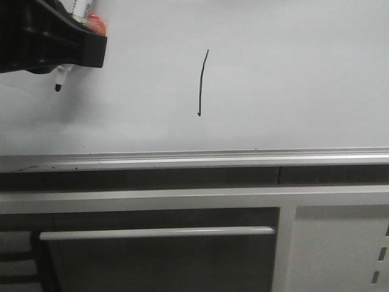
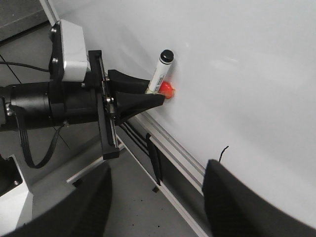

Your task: Write number 1 on whiteboard

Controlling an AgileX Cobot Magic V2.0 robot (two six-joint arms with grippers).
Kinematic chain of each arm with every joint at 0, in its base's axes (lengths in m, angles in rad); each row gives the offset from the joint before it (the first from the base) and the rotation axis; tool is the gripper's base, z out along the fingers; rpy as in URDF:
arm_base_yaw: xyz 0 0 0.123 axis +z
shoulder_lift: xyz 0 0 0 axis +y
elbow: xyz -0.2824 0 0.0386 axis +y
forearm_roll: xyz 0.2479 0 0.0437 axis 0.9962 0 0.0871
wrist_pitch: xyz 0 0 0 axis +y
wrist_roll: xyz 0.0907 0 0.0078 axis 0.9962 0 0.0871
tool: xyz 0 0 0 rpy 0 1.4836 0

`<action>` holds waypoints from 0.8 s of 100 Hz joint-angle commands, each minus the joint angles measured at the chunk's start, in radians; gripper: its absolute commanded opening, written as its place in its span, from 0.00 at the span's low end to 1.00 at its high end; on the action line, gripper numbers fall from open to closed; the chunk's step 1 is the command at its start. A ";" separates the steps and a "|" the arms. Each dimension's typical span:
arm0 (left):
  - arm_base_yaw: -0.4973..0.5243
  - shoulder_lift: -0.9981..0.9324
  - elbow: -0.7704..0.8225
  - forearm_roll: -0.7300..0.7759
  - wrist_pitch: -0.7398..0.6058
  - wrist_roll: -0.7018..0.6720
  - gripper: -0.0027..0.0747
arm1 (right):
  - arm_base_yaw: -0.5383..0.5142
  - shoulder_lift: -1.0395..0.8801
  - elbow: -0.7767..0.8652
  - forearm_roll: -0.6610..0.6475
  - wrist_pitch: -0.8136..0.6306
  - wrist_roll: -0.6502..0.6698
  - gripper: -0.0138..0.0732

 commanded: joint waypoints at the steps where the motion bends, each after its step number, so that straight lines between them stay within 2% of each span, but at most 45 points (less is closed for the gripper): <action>1: 0.002 -0.014 -0.034 0.013 -0.112 -0.013 0.04 | -0.004 -0.010 -0.024 0.019 -0.061 -0.006 0.58; 16: 0.002 -0.014 -0.034 0.008 -0.116 -0.013 0.18 | -0.004 -0.010 -0.024 0.019 -0.061 -0.006 0.58; 23: 0.002 -0.014 -0.034 0.001 -0.123 -0.013 0.22 | -0.004 -0.010 -0.024 0.019 -0.061 -0.006 0.58; 80: 0.002 -0.014 -0.034 0.001 -0.133 -0.013 0.27 | -0.004 -0.010 -0.024 0.019 -0.061 -0.006 0.58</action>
